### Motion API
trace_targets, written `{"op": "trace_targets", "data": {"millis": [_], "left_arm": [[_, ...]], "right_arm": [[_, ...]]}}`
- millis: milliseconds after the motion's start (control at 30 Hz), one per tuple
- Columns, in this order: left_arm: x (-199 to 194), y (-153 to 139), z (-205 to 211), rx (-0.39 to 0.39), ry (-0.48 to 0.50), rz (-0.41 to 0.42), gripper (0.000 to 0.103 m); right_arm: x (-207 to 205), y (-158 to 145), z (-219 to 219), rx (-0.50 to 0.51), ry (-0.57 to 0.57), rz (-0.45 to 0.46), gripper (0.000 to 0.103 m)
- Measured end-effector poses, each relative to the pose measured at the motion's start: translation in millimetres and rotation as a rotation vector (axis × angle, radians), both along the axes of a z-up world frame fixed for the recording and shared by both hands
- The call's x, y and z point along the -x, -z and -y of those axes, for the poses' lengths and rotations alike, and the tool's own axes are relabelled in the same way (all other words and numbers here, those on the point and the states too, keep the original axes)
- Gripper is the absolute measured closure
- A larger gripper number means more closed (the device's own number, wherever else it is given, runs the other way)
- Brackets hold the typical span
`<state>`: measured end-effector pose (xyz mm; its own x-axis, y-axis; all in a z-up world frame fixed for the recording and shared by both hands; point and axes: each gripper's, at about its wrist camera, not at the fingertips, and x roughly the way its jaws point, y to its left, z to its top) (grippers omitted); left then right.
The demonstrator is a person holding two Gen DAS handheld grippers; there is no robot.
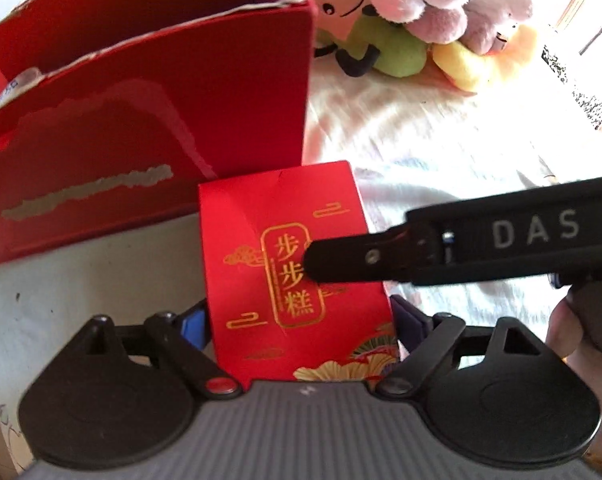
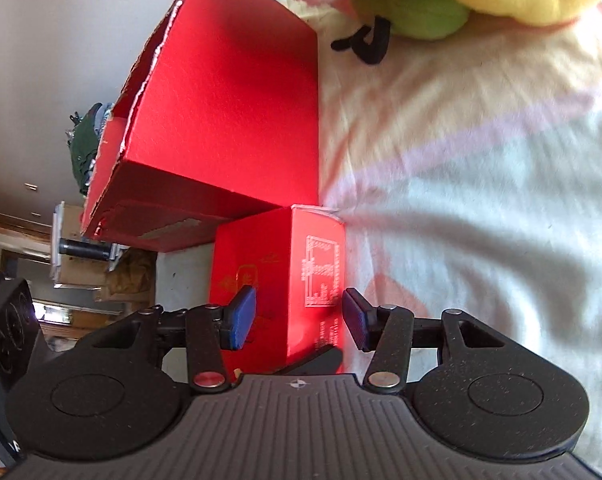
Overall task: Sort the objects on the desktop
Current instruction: 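Grasp the red gift box with gold characters using the right gripper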
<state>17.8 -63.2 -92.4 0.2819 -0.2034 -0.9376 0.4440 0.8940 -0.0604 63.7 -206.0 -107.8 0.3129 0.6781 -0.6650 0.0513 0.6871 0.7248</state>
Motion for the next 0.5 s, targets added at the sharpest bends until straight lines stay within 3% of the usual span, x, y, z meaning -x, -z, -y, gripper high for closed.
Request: {"op": "trace_targets", "data": {"millis": [333, 500], "left_arm": [[15.6, -23.3, 43.5, -0.022, 0.126, 0.084, 0.019], [26.4, -52.7, 78.5, 0.012, 0.224, 0.196, 0.019]], "right_arm": [[25.1, -18.6, 53.5, -0.029, 0.085, 0.023, 0.052], [46.6, -43.0, 92.9, -0.052, 0.179, 0.096, 0.052]]}}
